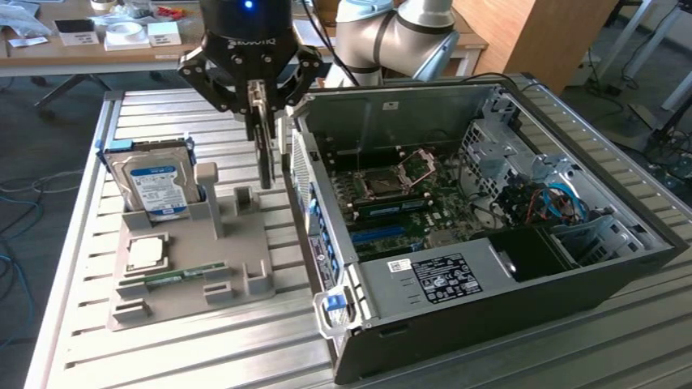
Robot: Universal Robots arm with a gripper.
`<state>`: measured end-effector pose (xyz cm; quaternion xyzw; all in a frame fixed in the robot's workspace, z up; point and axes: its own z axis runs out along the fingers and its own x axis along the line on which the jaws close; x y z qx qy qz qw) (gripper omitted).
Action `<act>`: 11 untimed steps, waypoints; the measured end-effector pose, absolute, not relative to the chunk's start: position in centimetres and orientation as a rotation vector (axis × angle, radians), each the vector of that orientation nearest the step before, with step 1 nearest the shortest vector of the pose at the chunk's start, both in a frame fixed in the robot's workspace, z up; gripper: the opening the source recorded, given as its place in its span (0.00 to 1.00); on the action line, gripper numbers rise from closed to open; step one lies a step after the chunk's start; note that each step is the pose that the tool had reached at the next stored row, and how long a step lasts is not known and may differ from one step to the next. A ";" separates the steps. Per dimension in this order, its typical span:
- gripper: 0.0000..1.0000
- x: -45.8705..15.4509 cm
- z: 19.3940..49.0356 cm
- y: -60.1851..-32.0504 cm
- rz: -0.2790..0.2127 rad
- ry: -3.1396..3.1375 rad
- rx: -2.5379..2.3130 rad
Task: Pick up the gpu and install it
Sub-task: 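Pick up the gpu and move the gpu toward the slot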
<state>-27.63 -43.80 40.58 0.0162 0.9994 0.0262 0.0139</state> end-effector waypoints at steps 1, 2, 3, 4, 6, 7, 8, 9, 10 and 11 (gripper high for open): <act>0.27 -27.5 40.6 -43.8 0.083 3.112 0.050; 0.27 -27.3 40.6 -43.8 0.084 3.112 0.050; 0.27 -27.1 40.6 -43.8 0.085 3.112 0.050; 0.27 -26.9 40.6 -43.8 0.085 3.112 0.050; 0.27 -26.5 40.6 -43.8 0.087 3.112 0.050; 0.27 -26.3 40.6 -43.8 0.088 3.112 0.050; 0.27 -26.1 40.6 -43.8 0.089 3.112 0.050; 0.27 -25.9 40.6 -43.8 0.090 3.112 0.050; 0.27 -25.7 40.6 -43.8 0.091 3.112 0.050; 0.27 -25.5 40.6 -43.8 0.092 3.112 0.051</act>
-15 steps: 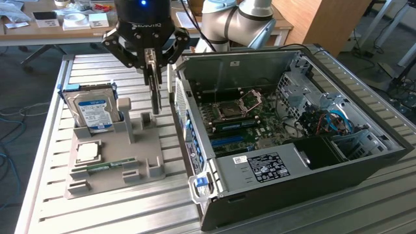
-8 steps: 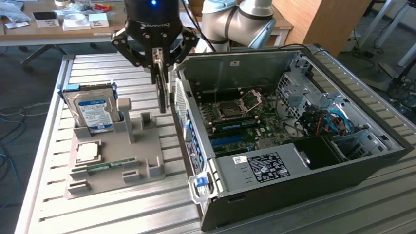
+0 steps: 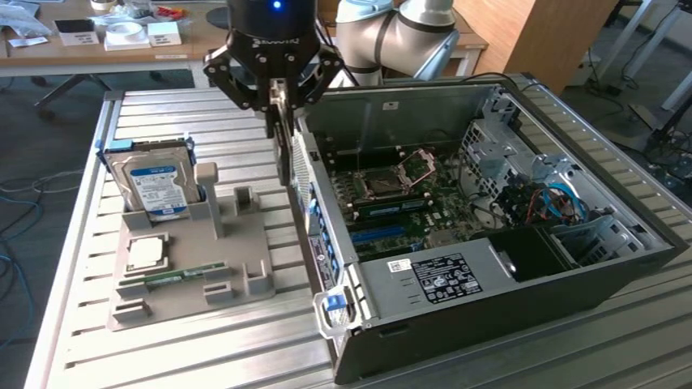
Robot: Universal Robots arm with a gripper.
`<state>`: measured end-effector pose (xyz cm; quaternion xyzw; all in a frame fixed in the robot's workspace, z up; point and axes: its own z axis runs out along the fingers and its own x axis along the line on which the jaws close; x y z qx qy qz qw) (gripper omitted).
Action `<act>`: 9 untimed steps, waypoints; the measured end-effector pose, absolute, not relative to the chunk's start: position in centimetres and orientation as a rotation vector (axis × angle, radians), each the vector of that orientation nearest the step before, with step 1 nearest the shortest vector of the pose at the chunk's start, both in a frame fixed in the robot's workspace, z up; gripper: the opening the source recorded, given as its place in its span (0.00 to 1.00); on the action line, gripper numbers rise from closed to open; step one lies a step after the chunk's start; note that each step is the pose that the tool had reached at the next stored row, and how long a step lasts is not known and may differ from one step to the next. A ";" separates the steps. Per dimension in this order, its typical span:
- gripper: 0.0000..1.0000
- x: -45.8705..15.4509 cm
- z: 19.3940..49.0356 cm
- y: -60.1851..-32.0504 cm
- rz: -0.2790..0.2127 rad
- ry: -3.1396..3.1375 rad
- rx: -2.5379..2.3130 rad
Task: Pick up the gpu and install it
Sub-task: 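Pick up the gpu and move the gpu toward the slot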
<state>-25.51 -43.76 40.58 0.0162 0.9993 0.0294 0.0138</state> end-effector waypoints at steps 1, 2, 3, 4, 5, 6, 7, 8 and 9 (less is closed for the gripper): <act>0.27 -25.3 40.6 -43.8 0.093 3.112 0.051; 0.27 -25.1 40.6 -43.8 0.093 3.112 0.051; 0.27 -24.9 40.6 -43.7 0.094 3.112 0.051; 0.27 -24.7 40.6 -43.7 0.096 3.112 0.050; 0.27 -24.5 40.6 -43.7 0.097 3.112 0.050; 0.27 -24.3 40.6 -43.7 0.098 3.112 0.050; 0.27 -24.1 40.6 -43.7 0.099 3.112 0.050; 0.27 -23.9 40.6 -43.7 0.100 3.112 0.050; 0.27 -23.6 40.6 -43.7 0.102 3.112 0.051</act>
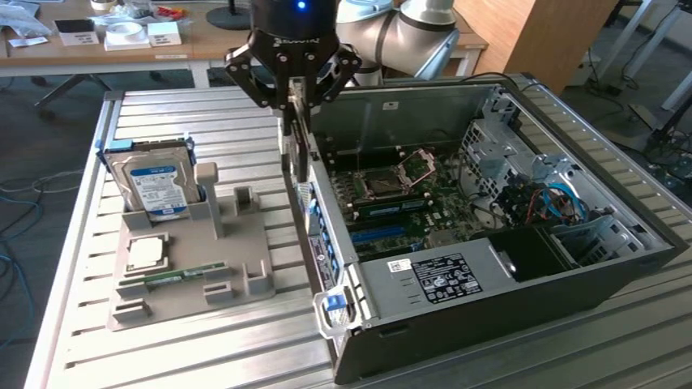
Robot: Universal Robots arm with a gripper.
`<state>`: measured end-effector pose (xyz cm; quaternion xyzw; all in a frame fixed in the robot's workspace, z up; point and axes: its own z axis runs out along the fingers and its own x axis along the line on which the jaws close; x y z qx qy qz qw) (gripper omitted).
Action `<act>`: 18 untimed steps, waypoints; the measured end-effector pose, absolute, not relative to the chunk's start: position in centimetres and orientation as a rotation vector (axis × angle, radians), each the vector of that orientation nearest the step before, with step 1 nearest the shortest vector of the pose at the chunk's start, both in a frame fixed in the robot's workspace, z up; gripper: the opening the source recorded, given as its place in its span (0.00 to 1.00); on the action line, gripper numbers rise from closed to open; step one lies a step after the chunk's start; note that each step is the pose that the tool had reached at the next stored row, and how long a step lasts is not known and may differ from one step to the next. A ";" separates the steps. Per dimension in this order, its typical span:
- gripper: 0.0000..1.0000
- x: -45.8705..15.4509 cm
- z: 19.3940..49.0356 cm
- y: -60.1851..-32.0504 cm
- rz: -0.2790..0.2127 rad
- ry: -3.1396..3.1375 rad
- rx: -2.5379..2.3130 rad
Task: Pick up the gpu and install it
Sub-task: 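Pick up the gpu and move the gpu toward the slot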
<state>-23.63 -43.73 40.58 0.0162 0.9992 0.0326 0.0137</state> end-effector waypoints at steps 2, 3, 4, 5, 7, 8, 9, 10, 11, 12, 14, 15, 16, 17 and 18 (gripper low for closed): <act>0.27 -23.2 40.6 -43.7 0.104 3.112 0.051; 0.27 -23.0 40.6 -43.7 0.105 3.112 0.051; 0.27 -22.7 40.6 -43.7 0.106 3.112 0.051; 0.27 -22.5 40.6 -43.7 0.107 3.112 0.051; 0.27 -22.1 40.6 -43.7 0.110 3.112 0.051; 0.27 -21.8 40.6 -43.7 0.111 3.112 0.051; 0.27 -21.6 40.6 -43.7 0.112 3.112 0.051; 0.27 -21.4 40.6 -43.7 0.113 3.112 0.051; 0.27 -21.2 40.6 -43.7 0.114 3.112 0.051; 0.27 -21.0 40.6 -43.7 0.115 3.112 0.051; 0.27 -20.6 40.6 -43.7 0.116 3.112 0.051; 0.27 -20.3 40.6 -43.7 0.117 3.112 0.051; 0.27 -20.1 40.6 -43.7 0.118 3.112 0.051; 0.27 -19.9 40.6 -43.7 0.118 3.112 0.051; 0.27 -19.8 40.6 -43.7 0.118 3.112 0.051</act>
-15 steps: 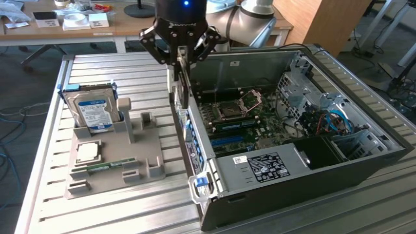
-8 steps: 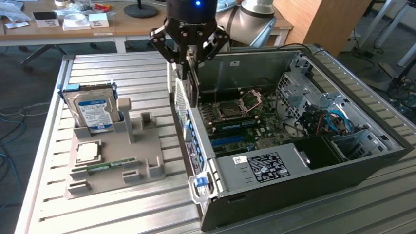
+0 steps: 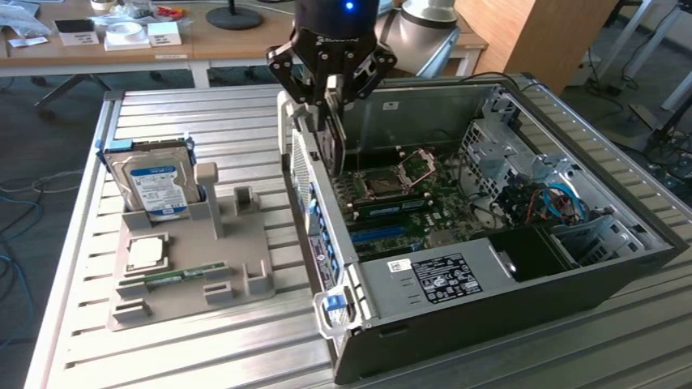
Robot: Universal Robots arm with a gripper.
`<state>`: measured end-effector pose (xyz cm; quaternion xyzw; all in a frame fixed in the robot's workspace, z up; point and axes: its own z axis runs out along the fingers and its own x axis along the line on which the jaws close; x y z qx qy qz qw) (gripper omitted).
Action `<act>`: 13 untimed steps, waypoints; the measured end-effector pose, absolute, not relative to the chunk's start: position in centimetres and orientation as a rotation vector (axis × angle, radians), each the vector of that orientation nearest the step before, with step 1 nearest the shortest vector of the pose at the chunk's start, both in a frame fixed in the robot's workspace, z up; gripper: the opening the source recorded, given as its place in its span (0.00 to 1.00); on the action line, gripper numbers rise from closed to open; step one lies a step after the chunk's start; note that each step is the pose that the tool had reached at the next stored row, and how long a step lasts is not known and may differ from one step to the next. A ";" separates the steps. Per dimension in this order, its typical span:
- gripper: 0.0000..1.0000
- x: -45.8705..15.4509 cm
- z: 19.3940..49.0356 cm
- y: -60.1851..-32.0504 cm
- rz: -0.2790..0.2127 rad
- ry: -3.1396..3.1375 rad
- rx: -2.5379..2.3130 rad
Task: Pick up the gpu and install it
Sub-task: 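Pick up the gpu and move the gpu toward the slot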
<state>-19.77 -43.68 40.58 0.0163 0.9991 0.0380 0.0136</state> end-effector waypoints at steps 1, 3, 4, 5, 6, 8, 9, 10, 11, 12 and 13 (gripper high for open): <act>0.27 -19.6 40.6 -43.7 0.118 3.112 0.051; 0.27 -19.5 40.6 -43.7 0.118 3.112 0.051; 0.27 -19.5 40.6 -43.7 0.118 3.112 0.051; 0.27 -19.5 40.6 -43.7 0.119 3.112 0.051; 0.27 -19.5 40.6 -43.7 0.118 3.112 0.051; 0.27 -19.5 40.6 -43.7 0.118 3.112 0.051; 0.27 -19.5 40.6 -43.7 0.118 3.112 0.051; 0.27 -19.5 40.6 -43.7 0.118 3.112 0.051; 0.27 -19.4 40.6 -43.7 0.119 3.112 0.050; 0.27 -19.3 40.6 -43.7 0.119 3.112 0.051; 0.27 -19.2 40.6 -43.7 0.119 3.112 0.051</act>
